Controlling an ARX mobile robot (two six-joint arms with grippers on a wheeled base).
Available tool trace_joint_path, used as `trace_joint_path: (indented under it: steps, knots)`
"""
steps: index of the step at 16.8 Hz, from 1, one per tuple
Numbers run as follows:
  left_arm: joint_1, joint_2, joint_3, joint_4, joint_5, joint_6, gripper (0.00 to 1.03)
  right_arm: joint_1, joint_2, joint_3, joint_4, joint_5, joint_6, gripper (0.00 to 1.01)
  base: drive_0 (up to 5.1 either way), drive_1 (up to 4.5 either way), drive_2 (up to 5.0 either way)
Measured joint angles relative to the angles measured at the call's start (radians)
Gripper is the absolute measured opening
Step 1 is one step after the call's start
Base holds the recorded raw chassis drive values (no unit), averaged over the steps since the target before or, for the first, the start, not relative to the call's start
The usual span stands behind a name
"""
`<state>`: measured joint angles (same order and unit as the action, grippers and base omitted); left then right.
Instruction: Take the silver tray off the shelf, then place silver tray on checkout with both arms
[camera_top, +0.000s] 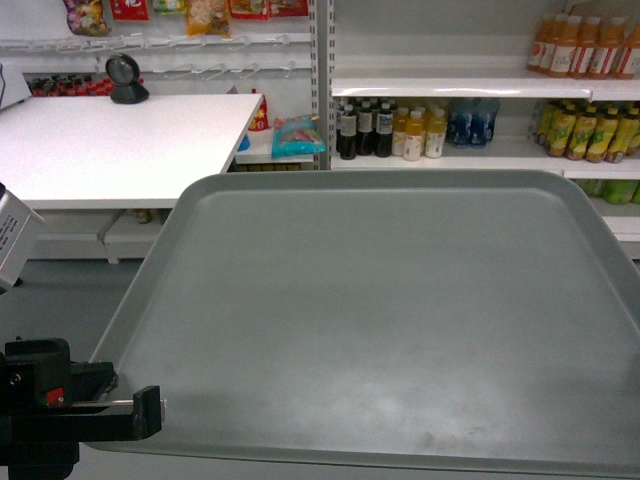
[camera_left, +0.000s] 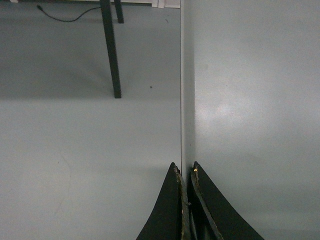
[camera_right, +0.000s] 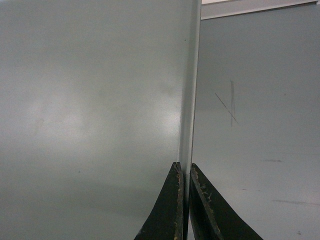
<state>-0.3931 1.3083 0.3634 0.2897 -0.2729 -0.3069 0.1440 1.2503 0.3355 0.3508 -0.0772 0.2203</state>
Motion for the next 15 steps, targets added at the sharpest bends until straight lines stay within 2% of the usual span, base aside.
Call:
trace_joint_path:
  steps: [15]
  knots:
    - [0.0,0.0,0.0,-0.002,0.0,0.0,0.02,0.0,0.0,0.0,0.0,0.0,0.0,0.02,-5.0,2.37,2.4]
